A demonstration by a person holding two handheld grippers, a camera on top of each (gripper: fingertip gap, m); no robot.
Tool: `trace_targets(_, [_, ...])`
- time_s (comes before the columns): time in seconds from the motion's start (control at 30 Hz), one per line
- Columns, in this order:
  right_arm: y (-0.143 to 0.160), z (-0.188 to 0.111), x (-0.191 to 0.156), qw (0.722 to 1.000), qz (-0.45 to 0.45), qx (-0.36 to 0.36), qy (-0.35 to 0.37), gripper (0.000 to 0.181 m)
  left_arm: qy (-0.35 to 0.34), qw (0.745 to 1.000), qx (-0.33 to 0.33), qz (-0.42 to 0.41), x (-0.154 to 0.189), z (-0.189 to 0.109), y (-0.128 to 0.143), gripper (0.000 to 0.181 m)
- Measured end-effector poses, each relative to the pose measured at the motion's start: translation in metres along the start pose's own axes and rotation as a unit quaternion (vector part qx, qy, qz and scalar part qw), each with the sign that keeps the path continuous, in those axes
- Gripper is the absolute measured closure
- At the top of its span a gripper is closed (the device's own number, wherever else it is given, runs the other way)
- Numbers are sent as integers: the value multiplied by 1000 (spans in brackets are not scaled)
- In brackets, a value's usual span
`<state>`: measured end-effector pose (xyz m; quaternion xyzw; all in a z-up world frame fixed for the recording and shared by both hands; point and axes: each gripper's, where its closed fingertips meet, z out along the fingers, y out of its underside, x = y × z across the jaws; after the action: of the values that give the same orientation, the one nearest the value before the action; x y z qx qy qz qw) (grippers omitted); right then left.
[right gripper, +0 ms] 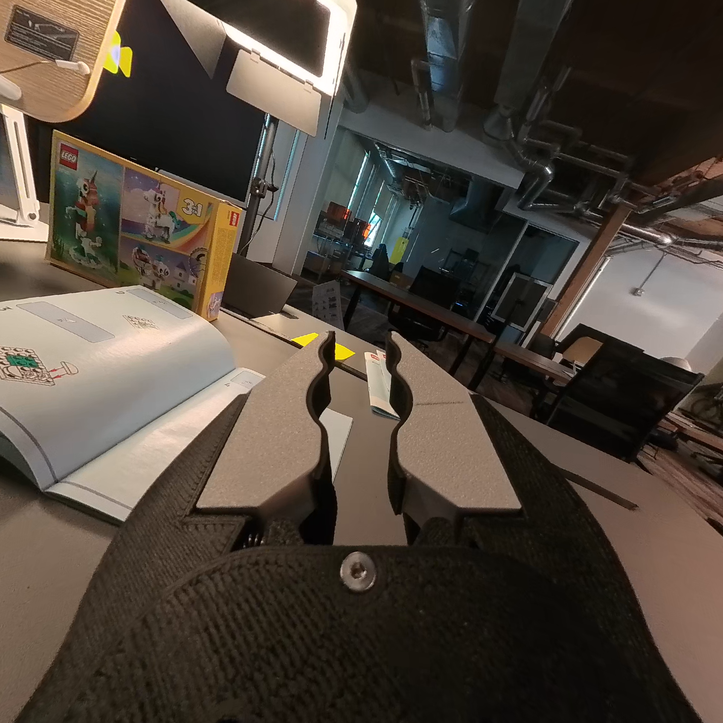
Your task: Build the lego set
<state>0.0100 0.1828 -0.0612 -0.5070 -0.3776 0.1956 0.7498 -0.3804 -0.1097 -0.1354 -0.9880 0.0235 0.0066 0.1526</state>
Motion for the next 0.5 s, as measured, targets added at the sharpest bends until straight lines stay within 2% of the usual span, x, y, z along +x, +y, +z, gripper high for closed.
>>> trace_targets(0.03, [0,0,0,1000,0,0,0,157,-17,1000,-14,7,-7,-2,0,167])
trace_targets(0.13, [0,0,0,1000,-1,-1,-1,157,-55,997,-56,14,-23,-5,-1,160])
trace_targets(0.23, [0,0,-1,1000,-2,-2,-2,157,-64,992,-108,22,-28,0,4,153])
trace_targets(0.37, [1,1,-2,1000,-4,-2,-3,157,-37,982,-184,30,-23,13,19,149])
trace_targets(0.5, [0,1,-1,1000,-2,-1,-4,157,3,969,-245,10,-11,20,37,153])
